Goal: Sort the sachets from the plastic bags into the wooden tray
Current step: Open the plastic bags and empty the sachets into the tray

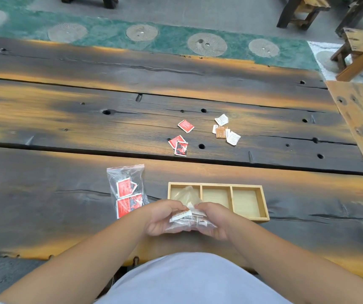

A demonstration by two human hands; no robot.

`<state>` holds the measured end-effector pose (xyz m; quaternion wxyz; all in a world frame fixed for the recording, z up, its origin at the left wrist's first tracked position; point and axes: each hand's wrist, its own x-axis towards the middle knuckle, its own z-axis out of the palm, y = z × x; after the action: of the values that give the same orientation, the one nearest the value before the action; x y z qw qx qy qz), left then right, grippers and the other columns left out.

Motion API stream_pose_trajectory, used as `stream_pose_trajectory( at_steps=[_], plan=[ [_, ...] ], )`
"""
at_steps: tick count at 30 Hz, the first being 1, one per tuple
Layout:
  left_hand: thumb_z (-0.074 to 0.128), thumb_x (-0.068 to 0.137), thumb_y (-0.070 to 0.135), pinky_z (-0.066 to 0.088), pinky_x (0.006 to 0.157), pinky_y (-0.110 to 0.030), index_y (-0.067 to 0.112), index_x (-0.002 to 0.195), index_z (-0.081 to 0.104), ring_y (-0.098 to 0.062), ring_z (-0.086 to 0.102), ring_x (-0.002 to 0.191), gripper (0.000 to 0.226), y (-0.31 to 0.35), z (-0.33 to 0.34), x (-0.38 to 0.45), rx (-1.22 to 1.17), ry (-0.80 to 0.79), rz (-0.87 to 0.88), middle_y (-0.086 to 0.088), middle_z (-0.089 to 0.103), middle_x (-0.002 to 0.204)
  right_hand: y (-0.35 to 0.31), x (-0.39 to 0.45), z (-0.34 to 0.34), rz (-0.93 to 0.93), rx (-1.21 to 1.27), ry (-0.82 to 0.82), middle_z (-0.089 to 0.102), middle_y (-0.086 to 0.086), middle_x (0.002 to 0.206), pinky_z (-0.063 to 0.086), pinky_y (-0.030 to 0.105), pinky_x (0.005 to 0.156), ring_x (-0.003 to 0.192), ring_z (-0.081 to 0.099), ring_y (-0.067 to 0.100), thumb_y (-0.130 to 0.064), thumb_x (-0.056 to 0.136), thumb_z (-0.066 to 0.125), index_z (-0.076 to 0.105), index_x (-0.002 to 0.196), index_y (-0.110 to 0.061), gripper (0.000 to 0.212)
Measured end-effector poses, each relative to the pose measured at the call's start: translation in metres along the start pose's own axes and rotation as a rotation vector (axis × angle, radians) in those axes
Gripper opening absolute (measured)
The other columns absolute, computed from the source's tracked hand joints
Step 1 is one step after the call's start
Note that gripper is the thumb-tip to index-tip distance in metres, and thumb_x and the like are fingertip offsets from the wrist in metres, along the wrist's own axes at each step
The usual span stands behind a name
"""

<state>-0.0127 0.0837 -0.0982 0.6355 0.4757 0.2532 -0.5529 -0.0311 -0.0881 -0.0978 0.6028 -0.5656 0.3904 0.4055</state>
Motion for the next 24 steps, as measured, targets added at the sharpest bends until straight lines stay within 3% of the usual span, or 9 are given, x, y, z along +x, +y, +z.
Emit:
stream_pose_trajectory(
  at_steps=[6, 13, 18, 24],
  plan=[
    [0.047, 0.099, 0.02, 0.056, 0.053, -0.019, 0.002, 0.117, 0.058, -0.02, 0.074, 0.068, 0.029, 0.006, -0.01, 0.003, 0.002, -0.029, -0.066, -0.02, 0.073, 0.1, -0.009, 0.002, 0.003, 0.077, 0.158, -0.059, 0.072, 0.021, 0.107, 0.056, 0.027, 0.047, 0.09, 0.073, 0.033, -0.018, 0.099, 0.048, 0.059, 0.114, 0.004, 0.029],
    [0.048, 0.098, 0.014, 0.059, 0.052, -0.023, 0.004, 0.135, 0.05, -0.025, 0.075, 0.073, 0.038, 0.008, -0.023, 0.005, -0.099, -0.061, -0.025, -0.023, 0.067, 0.115, -0.019, 0.0, -0.001, 0.04, 0.08, 0.015, 0.066, 0.014, 0.114, 0.055, 0.024, 0.048, 0.078, 0.074, 0.026, -0.015, 0.096, 0.051, 0.061, 0.111, -0.003, 0.021],
    [0.039, 0.099, 0.007, 0.059, 0.053, -0.023, -0.007, 0.135, 0.043, -0.025, 0.074, 0.069, 0.038, 0.013, -0.029, 0.007, -0.129, -0.022, 0.016, -0.027, 0.066, 0.104, -0.031, -0.003, -0.007, -0.002, 0.102, 0.015, 0.068, 0.019, 0.106, 0.061, 0.027, 0.055, 0.074, 0.075, 0.026, -0.004, 0.095, 0.043, 0.057, 0.113, 0.001, 0.024],
    [0.032, 0.099, 0.003, 0.057, 0.051, -0.019, -0.013, 0.125, 0.047, -0.016, 0.071, 0.054, 0.034, 0.016, -0.031, 0.003, -0.074, 0.014, 0.027, -0.031, 0.065, 0.102, -0.035, -0.005, -0.008, -0.006, 0.037, 0.039, 0.067, 0.024, 0.11, 0.055, 0.022, 0.043, 0.067, 0.074, 0.027, -0.001, 0.093, 0.037, 0.053, 0.12, 0.004, 0.032]
  ],
)
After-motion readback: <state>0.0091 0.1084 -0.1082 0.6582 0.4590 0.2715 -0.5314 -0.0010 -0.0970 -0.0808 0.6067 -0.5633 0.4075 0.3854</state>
